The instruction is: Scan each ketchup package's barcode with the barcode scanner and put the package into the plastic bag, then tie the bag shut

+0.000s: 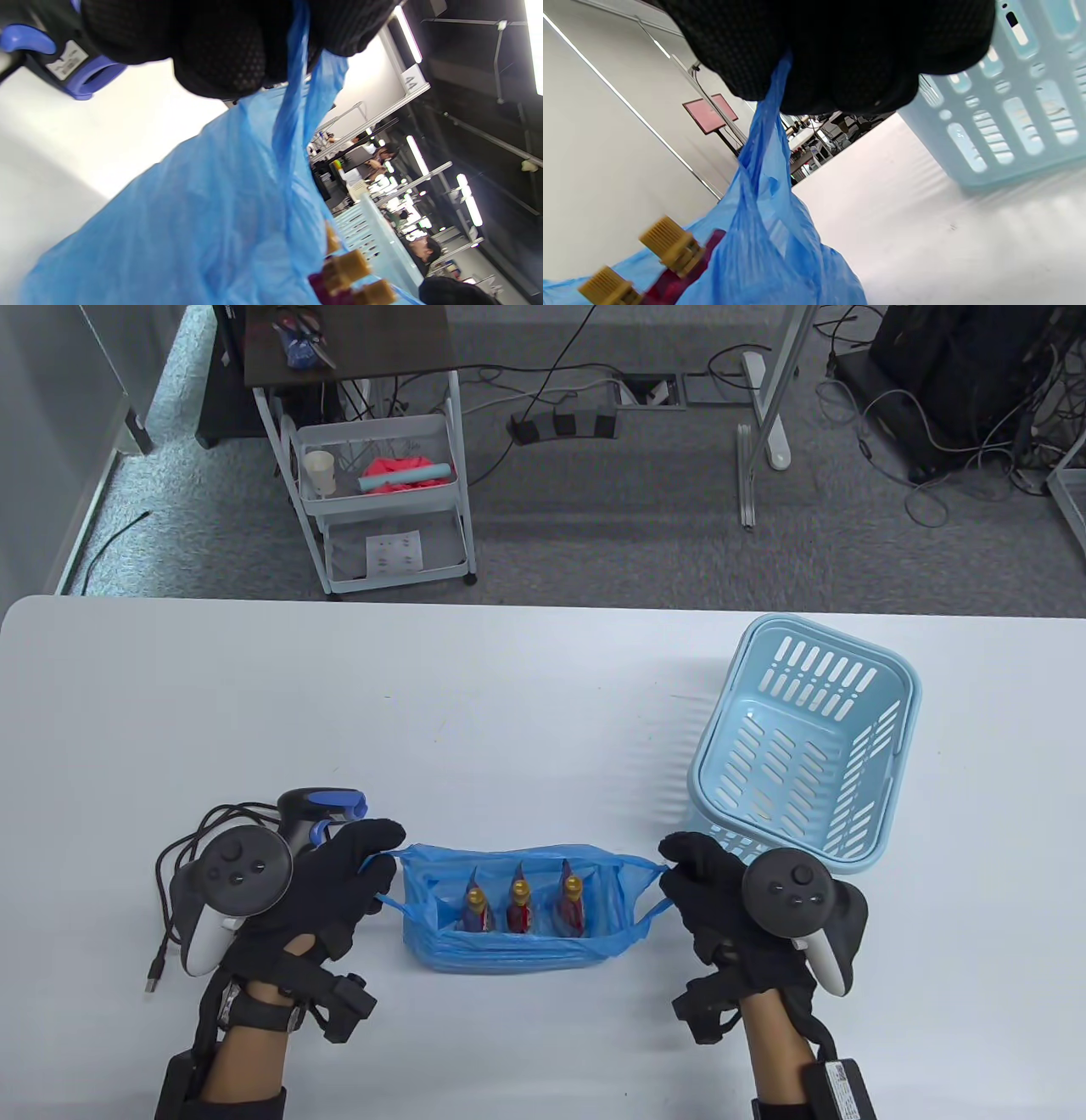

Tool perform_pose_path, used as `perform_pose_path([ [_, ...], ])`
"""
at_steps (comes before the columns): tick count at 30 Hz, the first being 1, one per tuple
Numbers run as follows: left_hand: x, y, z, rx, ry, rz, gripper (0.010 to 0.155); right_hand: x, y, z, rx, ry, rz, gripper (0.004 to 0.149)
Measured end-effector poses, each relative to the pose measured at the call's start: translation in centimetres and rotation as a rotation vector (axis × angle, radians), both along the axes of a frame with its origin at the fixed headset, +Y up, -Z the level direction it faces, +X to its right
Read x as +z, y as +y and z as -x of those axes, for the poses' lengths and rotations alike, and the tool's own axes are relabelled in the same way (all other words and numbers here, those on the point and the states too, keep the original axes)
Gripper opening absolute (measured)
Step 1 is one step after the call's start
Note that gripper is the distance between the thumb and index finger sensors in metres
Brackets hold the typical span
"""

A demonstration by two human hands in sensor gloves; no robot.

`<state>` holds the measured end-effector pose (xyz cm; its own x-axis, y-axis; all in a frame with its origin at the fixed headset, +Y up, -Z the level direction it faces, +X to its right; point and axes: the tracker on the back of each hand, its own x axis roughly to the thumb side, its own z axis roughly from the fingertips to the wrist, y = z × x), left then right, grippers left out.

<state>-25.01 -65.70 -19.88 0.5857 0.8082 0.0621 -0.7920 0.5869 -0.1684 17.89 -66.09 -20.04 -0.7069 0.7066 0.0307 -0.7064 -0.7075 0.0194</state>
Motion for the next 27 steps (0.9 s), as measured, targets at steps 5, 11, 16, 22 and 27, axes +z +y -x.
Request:
perform_pose_path([
  [5, 0.5, 1.9, 0.2, 0.048, 0.000, -0.066, 0.053, 0.1, 2.1, 0.2, -0.085, 0.035, -0.041, 0.043],
  [11, 1.1, 4.0, 0.0, 0.059, -0.001, -0.145, 0.050, 0.3, 4.4, 0.9, -0.156, 0.091, -0.080, 0.042],
  [16, 1.6, 5.3, -0.3, 0.061, 0.000, -0.196, 0.043, 0.7, 6.0, 1.5, -0.171, 0.128, -0.108, 0.041],
  [22, 2.1, 6.5, -0.5, 0.051, 0.002, -0.243, 0.043, 1.0, 7.3, 1.9, -0.151, 0.142, -0.151, 0.038],
  [27, 2.6, 7.2, -0.9, 0.005, 0.004, -0.284, 0.044, 1.2, 7.8, 2.1, -0.155, 0.157, -0.168, 0.037],
])
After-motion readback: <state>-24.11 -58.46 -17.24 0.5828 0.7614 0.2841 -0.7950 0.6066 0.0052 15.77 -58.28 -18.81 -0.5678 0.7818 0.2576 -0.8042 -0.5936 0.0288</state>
